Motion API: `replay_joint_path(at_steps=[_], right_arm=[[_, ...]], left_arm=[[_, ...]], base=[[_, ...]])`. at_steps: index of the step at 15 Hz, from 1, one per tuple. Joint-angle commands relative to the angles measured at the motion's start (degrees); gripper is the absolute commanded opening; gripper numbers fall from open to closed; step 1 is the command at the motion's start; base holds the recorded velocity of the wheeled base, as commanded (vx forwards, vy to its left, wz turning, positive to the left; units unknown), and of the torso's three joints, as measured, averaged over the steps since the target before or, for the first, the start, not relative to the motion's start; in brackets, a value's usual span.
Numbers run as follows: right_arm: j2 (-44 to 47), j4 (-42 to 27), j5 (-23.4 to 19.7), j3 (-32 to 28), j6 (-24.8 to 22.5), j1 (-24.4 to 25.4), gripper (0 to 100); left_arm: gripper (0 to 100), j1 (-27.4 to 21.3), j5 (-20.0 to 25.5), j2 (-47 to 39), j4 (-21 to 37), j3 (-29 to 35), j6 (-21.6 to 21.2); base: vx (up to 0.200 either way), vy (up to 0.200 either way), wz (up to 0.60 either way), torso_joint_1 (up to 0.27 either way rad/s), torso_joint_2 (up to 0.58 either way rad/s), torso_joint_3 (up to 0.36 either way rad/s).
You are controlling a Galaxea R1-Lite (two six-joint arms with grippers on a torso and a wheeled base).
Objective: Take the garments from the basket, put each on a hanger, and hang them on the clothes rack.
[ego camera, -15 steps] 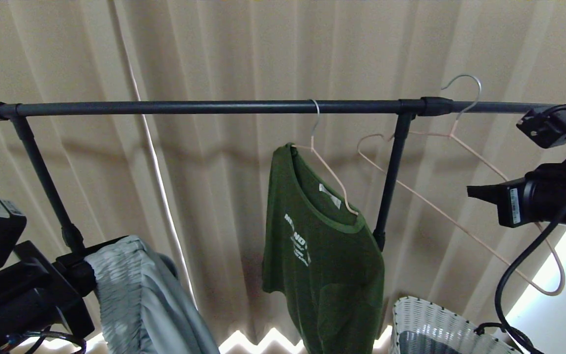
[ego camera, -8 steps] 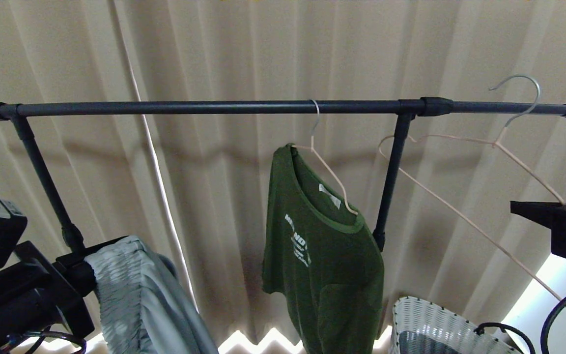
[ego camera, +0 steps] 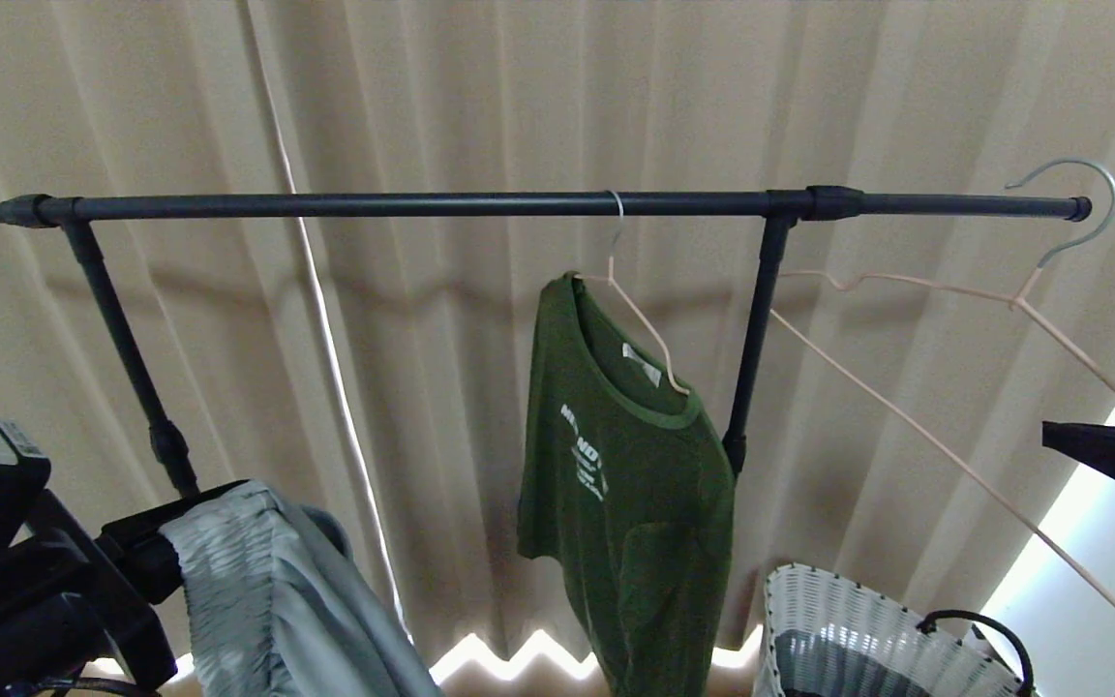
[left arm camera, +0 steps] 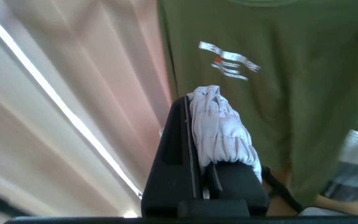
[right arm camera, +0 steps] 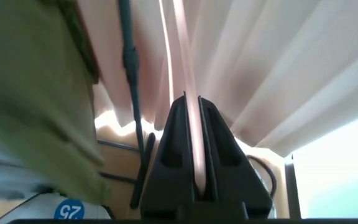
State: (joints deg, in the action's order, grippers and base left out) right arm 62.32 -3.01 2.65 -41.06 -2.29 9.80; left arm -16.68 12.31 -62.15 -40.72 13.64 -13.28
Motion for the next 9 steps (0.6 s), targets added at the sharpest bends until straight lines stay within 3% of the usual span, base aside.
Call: replay_joint_path(at_steps=[1,5,9], right_arm=[[-0.2,-0.1,0.0,0.3,0.0,0.0,0],[-0.1,-0.1,0.0,0.5,0.0,0.0,0],[0.3,0.1,-0.2,0.5,0.0,0.0,0]], left_arm=[[0,0.0,0.0,1.1,0.0,-0.4,0.0],[0,0.1,0.0,0.9,0.0,-0.4,0.2],[0,0.1,0.0,0.6,0.0,-0.1,0.4]], base=[[-0.2,0.0,0.0,-0.007,0.01,0.002],[-0.2,0.0,0.0,0.004,0.0,0.002],[0.0,0.0,0.0,0.0,0.0,0.0]])
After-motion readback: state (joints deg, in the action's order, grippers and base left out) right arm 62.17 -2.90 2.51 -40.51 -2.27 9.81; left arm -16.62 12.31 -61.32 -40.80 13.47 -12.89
